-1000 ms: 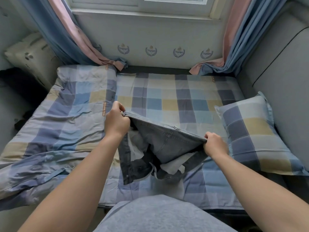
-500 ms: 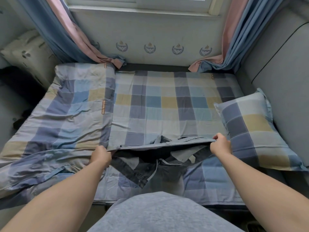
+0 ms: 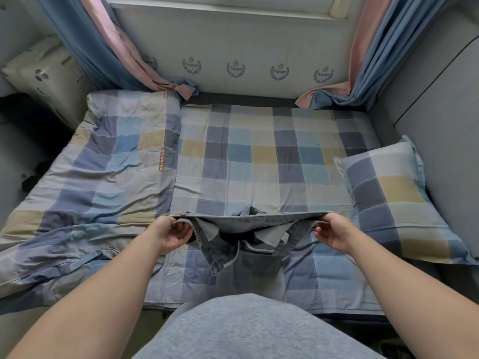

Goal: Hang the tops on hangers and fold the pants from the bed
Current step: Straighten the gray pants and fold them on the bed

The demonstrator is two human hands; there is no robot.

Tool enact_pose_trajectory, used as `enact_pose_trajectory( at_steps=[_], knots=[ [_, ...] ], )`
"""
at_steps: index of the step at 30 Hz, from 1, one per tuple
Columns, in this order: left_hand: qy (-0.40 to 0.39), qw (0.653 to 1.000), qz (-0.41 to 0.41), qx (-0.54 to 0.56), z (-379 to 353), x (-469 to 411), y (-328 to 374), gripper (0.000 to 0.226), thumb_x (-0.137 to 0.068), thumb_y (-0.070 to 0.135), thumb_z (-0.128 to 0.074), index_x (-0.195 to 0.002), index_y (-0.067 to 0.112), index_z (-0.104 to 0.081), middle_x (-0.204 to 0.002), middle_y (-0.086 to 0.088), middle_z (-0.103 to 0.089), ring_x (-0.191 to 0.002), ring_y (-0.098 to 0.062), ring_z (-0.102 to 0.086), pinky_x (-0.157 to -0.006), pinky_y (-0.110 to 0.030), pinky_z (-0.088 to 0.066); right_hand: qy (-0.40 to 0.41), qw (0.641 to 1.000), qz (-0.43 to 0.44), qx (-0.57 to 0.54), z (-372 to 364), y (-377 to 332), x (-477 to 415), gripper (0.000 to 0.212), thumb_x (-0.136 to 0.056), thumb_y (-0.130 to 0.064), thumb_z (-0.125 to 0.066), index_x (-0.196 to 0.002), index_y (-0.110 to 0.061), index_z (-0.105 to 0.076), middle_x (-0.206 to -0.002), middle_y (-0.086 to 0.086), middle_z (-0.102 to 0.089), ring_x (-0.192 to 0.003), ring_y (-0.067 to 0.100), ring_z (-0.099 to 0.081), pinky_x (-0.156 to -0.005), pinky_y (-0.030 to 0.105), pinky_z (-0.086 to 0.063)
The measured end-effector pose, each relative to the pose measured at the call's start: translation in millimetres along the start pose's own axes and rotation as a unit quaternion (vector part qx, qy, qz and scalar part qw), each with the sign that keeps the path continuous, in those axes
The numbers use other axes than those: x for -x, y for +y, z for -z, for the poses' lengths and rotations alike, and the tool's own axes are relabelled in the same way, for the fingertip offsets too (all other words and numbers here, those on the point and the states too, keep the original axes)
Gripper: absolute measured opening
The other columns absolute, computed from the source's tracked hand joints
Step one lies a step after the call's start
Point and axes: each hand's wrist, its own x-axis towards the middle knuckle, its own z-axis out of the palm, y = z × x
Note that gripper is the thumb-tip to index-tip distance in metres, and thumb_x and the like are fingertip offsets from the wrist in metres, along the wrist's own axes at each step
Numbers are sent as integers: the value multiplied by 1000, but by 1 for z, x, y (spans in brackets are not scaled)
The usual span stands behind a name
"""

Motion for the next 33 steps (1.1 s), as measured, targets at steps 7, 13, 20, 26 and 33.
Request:
enact_pose_trajectory(
  at_steps=[7,13,20,26,33],
  knots=[
    [-80,993,-80,-20,-9,3,20,16,-95,15,-47,-93,20,-62,-85,6,-77,-97,-14,-64,-80,-34,-44,-133,990,35,-42,1,-12,5,22,-94,1,-51,-104,-15,-62,-107,5,-76,-105,19,-69,-93,41,-49],
    [56,914,-339,-214,-29,8,32,13,-87,7,-73,-95,12,-64,-95,-7,-69,-93,-27,-65,-80,-36,-52,85,950,255,161,-16,-42,15,24,-89,2,-69,-83,-16,-54,-82,6,-66,-80,24,-63,-68,28,-50],
    [215,759,-524,-321,-85,56,111,21,-93,38,-65,-86,20,-57,-97,-10,-57,-106,-38,-52,-84,-42,-44,229,772,478,351,-38,-146,37,13,-92,-28,-69,-96,-17,-63,-102,8,-50,-92,25,-45,-80,35,-41],
    [220,676,-655,-256,-151,145,219,34,-96,38,-62,-111,8,-62,-126,-19,-51,-116,-41,-47,-97,-48,-41,198,716,599,298,-63,-278,113,21,-98,-32,-63,-90,-19,-48,-73,-2,-59,-71,27,-57,-61,38,-41],
    [135,619,-762,-134,-202,270,315,22,-101,38,-48,-99,17,-42,-80,11,-46,-71,-7,-47,-63,-26,-34,217,633,707,228,-83,-406,220,21,-102,-34,-56,-95,-16,-46,-75,-3,-53,-66,8,-49,-54,25,-34]
  ],
)
